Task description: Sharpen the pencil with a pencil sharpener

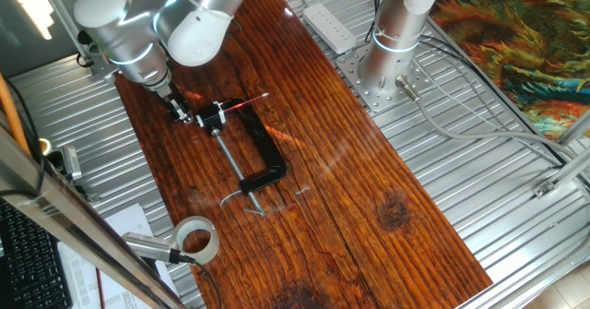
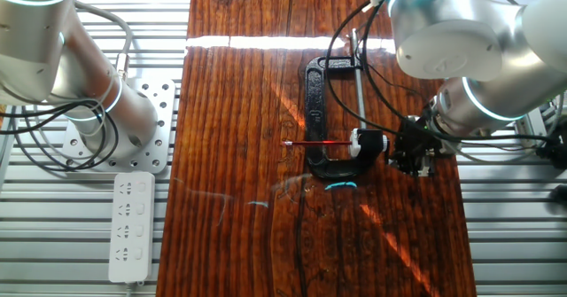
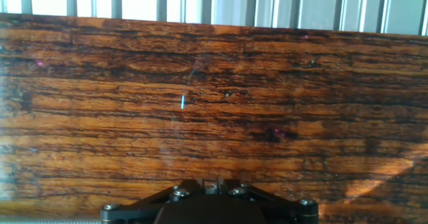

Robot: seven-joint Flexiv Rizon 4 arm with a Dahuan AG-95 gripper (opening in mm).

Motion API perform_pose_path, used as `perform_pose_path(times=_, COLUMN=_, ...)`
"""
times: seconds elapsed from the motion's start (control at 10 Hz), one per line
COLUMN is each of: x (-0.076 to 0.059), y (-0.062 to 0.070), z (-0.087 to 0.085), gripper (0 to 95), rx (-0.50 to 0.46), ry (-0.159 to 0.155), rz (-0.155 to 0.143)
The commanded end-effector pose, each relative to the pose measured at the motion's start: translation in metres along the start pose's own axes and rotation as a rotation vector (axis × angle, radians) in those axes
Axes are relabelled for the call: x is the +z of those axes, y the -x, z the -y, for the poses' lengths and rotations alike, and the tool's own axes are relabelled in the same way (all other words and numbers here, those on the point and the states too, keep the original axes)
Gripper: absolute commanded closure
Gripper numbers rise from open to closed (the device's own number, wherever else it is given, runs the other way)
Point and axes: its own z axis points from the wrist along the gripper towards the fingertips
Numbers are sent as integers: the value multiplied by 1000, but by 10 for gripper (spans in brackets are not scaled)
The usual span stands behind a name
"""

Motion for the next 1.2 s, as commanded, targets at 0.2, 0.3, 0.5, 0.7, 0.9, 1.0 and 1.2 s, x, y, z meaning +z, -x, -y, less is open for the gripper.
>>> perform_pose_path(times=0.2, x=-2, y=-1, z=2, gripper=950, rx=-2, ry=3, rz=-2)
perform_pose_path(times=0.3, x=-4, y=-1, z=4, gripper=950, rx=0, ry=13, rz=-1)
perform_pose_path(times=0.5, x=-7, y=0, z=4, gripper=950, rx=10, ry=21, rz=0)
perform_pose_path(times=0.7, x=-9, y=2, z=4, gripper=950, rx=9, ry=19, rz=-2)
perform_pose_path(times=0.9, x=-11, y=2, z=5, gripper=950, rx=5, ry=21, rz=-6)
perform_pose_path(times=1.0, x=-12, y=2, z=5, gripper=950, rx=5, ry=22, rz=-6)
perform_pose_path(times=1.2, x=-14, y=2, z=5, gripper=950, rx=6, ry=25, rz=-7)
